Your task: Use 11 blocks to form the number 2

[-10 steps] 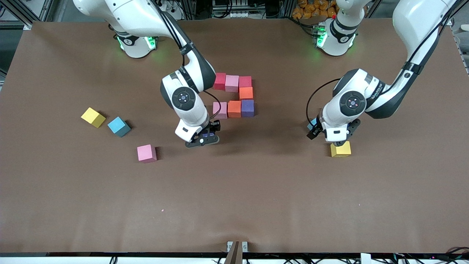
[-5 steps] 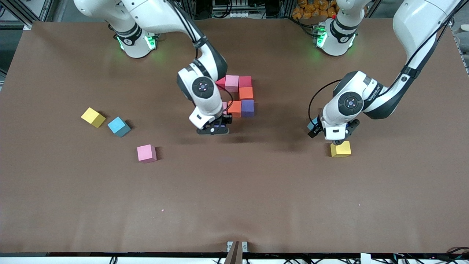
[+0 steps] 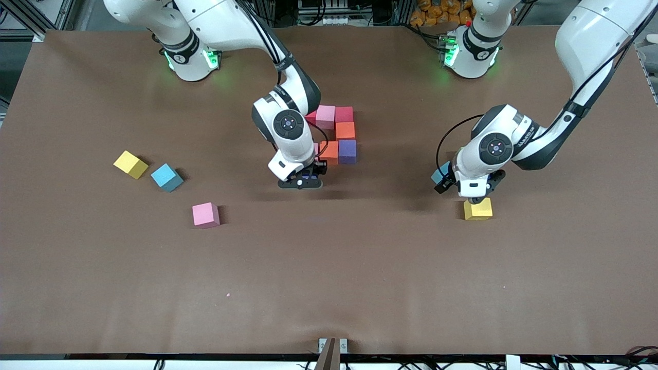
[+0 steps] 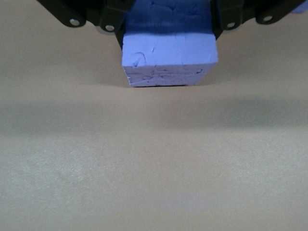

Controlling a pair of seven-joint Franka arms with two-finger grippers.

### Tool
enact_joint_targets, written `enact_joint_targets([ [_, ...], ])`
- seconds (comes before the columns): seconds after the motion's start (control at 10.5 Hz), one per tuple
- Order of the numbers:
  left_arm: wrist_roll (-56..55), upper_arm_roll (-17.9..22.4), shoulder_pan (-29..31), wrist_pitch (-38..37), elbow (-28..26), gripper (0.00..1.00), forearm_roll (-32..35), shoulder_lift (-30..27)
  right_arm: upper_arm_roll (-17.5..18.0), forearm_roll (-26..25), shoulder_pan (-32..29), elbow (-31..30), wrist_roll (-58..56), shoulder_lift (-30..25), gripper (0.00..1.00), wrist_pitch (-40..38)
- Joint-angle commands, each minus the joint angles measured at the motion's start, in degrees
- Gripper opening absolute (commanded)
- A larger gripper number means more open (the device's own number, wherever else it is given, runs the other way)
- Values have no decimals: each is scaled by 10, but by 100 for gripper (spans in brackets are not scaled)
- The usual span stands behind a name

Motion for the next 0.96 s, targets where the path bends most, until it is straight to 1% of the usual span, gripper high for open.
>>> enact_joint_targets([
  [0.0,4,-8,8,8,-5,100,27,21,-2,3,17,-10,31,5,26,18],
  [0.19,-1,-3,7,8,-5,100,46,31,-3,2,20,-11,33,6,26,17],
  [0.29,-1,-3,7,8,-4,84,47,31,-3,1,20,-17,33,5,26,18],
  [0.38,-5,-2,7,8,-1,55,46,31,-3,-2,21,-18,33,4,27,18],
  [0.48,-8,-2,7,8,2,36,46,31,-3,-4,21,-18,33,4,27,18],
  [0.57,-8,-3,3,8,5,29,46,31,-3,-5,21,-18,30,3,27,18],
  [0.76,-5,-3,-13,7,28,24,46,31,-3,-7,21,-19,25,3,27,17],
  [0.86,-7,-3,-36,7,51,23,46,31,-3,-15,20,-19,25,2,27,16],
])
